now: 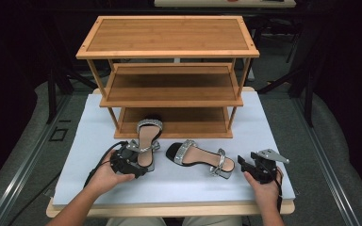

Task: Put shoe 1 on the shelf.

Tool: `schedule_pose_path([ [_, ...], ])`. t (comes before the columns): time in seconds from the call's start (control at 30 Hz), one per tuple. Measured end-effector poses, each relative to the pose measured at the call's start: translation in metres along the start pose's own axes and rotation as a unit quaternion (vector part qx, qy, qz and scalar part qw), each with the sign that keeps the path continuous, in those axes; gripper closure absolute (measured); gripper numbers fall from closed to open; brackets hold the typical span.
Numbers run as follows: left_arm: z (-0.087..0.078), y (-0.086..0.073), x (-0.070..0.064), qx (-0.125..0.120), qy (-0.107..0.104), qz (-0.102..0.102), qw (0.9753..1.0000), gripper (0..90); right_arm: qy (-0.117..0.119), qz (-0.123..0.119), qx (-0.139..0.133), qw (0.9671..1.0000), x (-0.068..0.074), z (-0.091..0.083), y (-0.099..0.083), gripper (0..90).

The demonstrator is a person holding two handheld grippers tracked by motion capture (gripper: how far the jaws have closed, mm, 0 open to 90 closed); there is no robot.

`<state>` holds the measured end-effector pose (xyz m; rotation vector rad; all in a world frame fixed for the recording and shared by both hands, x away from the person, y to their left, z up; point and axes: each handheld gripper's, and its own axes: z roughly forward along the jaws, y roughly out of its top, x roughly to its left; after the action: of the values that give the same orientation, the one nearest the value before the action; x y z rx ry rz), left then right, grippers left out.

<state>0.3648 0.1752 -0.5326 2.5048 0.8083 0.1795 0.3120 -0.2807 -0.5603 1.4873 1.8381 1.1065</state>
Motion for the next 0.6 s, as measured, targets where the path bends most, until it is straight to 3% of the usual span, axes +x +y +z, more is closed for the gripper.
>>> schedule_pose_path([
  [0.27, -0.002, 0.019, 0.014, 0.010, 0.010, 0.044, 0.9990, 37.4, 0.001, -0.002, 0.000, 1.0000, 0.000, 0.001, 0.000, 41.1],
  [0.33, -0.001, 0.026, 0.019, 0.009, 0.019, 0.051, 0.9984, 37.8, 0.001, -0.001, -0.001, 1.0000, 0.000, 0.001, 0.000, 41.1],
  [0.37, 0.001, 0.029, 0.022, 0.009, 0.016, 0.046, 0.9988, 38.0, 0.002, -0.001, 0.000, 1.0000, 0.000, 0.001, 0.000, 41.1],
  [0.47, 0.004, 0.037, 0.028, 0.027, 0.020, 0.080, 0.9962, 39.3, 0.002, -0.003, -0.001, 1.0000, 0.000, 0.001, 0.000, 41.2],
  [0.6, 0.009, 0.043, 0.033, 0.046, 0.031, 0.100, 0.9935, 39.6, 0.003, -0.002, 0.000, 1.0000, 0.000, 0.001, 0.000, 41.2],
])
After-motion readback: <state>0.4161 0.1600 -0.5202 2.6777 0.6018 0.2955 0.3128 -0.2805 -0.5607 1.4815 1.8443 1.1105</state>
